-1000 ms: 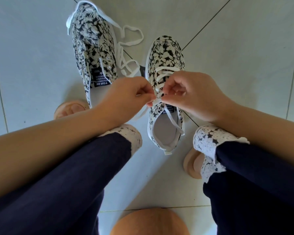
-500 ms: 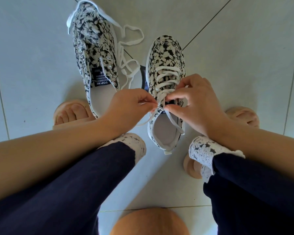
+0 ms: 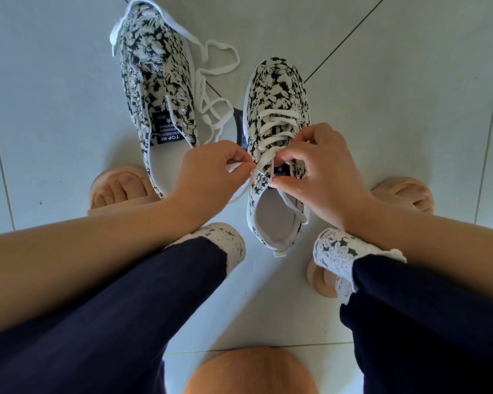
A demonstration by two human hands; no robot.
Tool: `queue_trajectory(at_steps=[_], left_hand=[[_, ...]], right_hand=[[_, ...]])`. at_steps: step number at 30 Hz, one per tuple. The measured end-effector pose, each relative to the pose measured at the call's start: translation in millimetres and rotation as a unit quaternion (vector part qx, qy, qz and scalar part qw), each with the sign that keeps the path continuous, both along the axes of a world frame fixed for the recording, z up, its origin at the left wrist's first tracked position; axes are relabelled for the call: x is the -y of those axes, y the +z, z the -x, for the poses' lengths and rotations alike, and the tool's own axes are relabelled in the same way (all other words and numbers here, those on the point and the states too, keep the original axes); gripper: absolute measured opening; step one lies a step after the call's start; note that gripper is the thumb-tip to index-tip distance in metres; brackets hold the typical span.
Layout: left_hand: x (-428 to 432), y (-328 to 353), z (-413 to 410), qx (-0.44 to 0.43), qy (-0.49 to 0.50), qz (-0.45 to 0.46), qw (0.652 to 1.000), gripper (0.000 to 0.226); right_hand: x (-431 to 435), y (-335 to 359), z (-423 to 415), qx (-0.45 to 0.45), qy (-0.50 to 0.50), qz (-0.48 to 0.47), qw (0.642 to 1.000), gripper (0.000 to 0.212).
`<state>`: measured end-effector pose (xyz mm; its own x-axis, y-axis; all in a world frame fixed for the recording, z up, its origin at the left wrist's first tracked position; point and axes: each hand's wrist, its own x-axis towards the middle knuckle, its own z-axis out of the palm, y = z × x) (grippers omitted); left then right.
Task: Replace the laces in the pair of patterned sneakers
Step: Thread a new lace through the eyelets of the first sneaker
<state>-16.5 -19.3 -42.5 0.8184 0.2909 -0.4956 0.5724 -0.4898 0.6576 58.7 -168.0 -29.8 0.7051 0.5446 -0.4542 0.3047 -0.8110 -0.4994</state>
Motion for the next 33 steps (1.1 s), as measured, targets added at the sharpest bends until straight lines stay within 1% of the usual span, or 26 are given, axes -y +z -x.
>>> queue_trajectory(at_steps=[7,12,17,20,22,24,26,28,30,33], left_hand=[[-2,-3,1,0.003,-0.036,-0.032,0.999,0.012],[-3,-1,0,-0.009,-0.044,-0.024,0.999,0.015],[-4,2,0,-0.013,-0.068,-0.033,0.997,0.017],[-2,5,-2,0.000,-0.098,-0.052,0.994,0.017],[-2,7,-3,0.010,-0.117,-0.065,0.991,0.018],[-1,7,-3,0.012,-0.134,-0.080,0.988,0.019],[-1,7,-3,0.018,-0.145,-0.094,0.985,0.019],[-1,6,-1,0.034,-0.139,-0.097,0.985,0.018],[0,5,0,0.042,-0.117,-0.091,0.988,0.016],[2,2,3,0.014,-0.071,-0.070,0.995,0.014]], right_hand=[[0,-1,0,0.003,-0.002,0.004,1.000,0.027],[0,-1,0,-0.005,-0.005,0.004,1.000,0.026],[-1,-3,0,-0.020,-0.033,-0.015,0.999,0.021],[-1,-3,1,-0.024,-0.036,-0.011,0.999,0.021],[-2,-2,2,-0.027,-0.036,-0.009,0.999,0.017],[-4,0,2,-0.039,-0.034,-0.008,0.999,0.013],[-5,4,1,-0.071,-0.036,-0.008,0.997,0.010],[-5,7,-1,-0.102,-0.029,0.000,0.994,0.007],[-5,9,-1,-0.114,-0.021,0.007,0.993,0.014],[-6,9,2,-0.122,-0.013,-0.001,0.992,0.020]])
